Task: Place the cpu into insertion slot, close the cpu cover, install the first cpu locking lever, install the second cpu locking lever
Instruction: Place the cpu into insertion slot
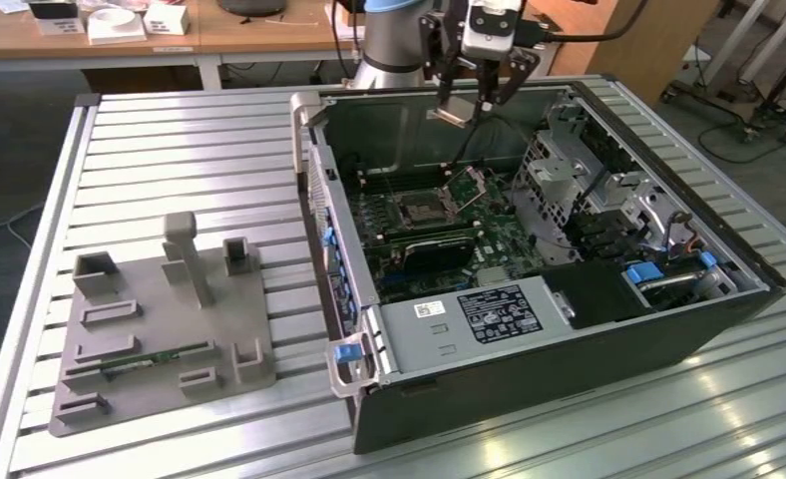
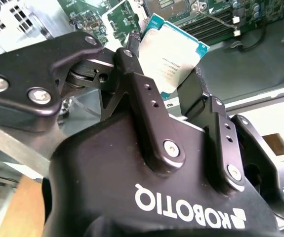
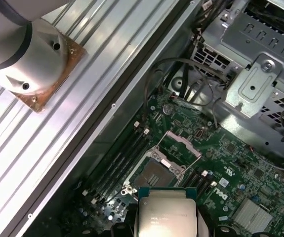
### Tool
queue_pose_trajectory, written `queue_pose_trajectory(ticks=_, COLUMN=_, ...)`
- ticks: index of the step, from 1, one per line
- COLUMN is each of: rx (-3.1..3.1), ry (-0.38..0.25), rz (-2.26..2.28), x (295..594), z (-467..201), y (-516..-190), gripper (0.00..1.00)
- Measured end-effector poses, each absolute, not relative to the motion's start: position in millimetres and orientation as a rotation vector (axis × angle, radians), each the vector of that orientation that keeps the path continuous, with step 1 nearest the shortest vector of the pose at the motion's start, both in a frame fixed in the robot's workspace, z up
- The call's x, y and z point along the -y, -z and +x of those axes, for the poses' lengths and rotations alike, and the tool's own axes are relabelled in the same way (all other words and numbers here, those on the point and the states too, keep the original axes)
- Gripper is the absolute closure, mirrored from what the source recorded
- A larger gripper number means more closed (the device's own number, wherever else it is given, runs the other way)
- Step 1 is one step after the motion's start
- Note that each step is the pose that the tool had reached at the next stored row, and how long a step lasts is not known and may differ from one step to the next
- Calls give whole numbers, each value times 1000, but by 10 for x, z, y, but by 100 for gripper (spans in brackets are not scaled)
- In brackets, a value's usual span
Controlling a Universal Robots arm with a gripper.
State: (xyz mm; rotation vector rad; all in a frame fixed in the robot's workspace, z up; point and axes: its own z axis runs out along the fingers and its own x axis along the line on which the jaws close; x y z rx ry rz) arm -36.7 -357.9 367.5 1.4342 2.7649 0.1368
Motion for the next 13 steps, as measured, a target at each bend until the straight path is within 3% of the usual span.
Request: queue_pose_trajectory(ticks=13, rx=-2749, ry=-136, rz=1463, x=3579, z=-367, y=-3673, gripper=46)
